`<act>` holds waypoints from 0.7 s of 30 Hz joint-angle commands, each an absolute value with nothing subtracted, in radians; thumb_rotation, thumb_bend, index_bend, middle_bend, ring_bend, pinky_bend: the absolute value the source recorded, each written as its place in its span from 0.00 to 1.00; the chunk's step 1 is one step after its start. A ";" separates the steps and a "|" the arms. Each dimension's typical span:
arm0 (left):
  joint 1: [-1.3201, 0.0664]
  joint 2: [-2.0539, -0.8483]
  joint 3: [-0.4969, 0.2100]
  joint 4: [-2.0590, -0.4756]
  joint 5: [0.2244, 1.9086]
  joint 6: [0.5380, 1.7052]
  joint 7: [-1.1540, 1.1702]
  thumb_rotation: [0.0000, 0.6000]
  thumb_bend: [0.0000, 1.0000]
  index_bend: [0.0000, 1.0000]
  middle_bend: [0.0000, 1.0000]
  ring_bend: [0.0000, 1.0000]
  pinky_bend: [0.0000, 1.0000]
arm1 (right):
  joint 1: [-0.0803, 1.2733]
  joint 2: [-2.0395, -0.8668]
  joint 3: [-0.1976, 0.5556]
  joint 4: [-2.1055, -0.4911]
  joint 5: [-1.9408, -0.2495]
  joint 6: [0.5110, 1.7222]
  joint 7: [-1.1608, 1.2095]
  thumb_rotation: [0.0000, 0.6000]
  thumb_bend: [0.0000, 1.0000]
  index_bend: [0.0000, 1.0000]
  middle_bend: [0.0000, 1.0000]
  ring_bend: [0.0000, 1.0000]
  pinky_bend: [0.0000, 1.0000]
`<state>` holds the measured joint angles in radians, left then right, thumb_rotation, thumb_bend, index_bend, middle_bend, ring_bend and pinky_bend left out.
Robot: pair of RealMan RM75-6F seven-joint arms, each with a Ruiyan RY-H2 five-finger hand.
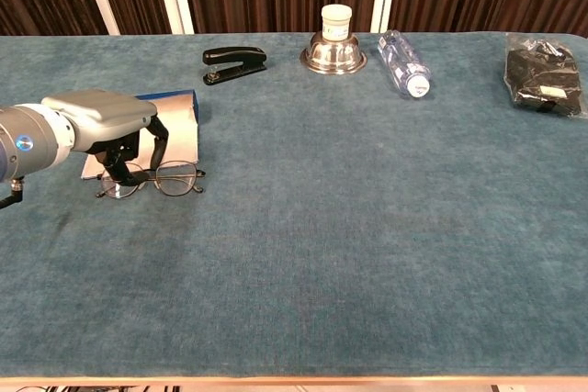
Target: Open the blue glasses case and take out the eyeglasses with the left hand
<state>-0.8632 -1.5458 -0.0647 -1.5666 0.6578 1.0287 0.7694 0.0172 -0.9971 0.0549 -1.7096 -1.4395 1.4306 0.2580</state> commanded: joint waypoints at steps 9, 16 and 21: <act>-0.864 -1.552 -0.066 -1.561 0.660 1.025 0.764 1.00 0.43 0.54 1.00 0.95 1.00 | 0.017 -0.997 0.055 -1.710 -1.439 1.430 0.259 1.00 0.20 0.00 0.00 0.00 0.20; -0.863 -1.551 -0.066 -1.562 0.663 1.023 0.759 1.00 0.44 0.55 1.00 0.95 1.00 | 0.017 -0.996 0.055 -1.710 -1.439 1.430 0.261 1.00 0.20 0.00 0.00 0.00 0.20; -0.863 -1.550 -0.066 -1.564 0.665 1.024 0.759 1.00 0.44 0.55 1.00 0.95 1.00 | 0.017 -0.996 0.055 -1.710 -1.439 1.430 0.261 1.00 0.20 0.00 0.00 0.00 0.20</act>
<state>-0.8627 -1.5498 -0.0660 -1.5643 0.6653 1.0241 0.7587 0.0167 -0.9961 0.0549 -1.7101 -1.4392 1.4305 0.2611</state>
